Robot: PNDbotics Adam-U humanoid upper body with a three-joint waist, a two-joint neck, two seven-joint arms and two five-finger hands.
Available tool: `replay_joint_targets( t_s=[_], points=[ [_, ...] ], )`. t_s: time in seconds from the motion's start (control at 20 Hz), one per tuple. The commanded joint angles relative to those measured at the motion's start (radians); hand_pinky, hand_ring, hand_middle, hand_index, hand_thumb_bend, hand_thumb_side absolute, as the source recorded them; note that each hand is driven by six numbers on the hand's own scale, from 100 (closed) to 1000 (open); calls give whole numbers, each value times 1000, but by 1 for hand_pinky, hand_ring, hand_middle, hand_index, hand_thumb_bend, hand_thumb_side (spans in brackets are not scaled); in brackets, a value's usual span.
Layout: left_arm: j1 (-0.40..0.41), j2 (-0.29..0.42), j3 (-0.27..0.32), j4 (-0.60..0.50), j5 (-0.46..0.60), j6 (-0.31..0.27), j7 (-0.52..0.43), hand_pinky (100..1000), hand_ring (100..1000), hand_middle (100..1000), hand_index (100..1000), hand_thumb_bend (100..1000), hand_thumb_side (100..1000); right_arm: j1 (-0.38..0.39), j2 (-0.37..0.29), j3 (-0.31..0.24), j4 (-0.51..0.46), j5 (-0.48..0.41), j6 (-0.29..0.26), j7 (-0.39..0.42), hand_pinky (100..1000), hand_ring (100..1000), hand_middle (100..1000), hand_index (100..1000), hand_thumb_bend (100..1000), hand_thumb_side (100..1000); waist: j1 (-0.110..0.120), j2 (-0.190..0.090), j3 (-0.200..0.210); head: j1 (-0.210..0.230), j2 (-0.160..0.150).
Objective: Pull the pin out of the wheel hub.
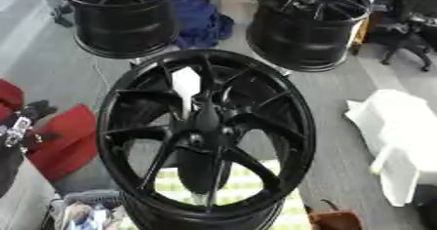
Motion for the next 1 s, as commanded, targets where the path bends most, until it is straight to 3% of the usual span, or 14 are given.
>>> replay_joint_targets(
  t_s=[0.05,0.25,0.6,0.8,1.0],
  points=[
    [-12,13,4,-15,-2,-4,1,719,1000,784,882,100,750,-28,49,-5,23,-52,-18,-209,772,735,768,911,100,510,3,-8,2,-3,-2],
    [-12,8,2,-14,-1,-5,0,719,1000,784,882,100,749,-92,107,86,13,-144,-109,-287,722,653,700,890,100,491,10,-7,7,-7,-2],
    [-14,3,-3,-14,2,-5,-6,719,1000,784,881,100,751,-163,203,236,-7,-242,-235,-195,702,610,651,877,100,511,12,-5,18,-15,-2],
    [-17,0,-7,-14,4,-3,-10,719,1000,783,881,100,751,-169,220,304,-25,-352,-290,-157,697,605,647,873,100,513,9,-5,24,-21,-2],
    [-17,-2,-10,-16,6,-2,-11,719,1000,783,881,100,752,-168,221,352,-29,-431,-310,-139,695,602,645,873,100,510,7,-3,29,-21,-2]
  ],
)
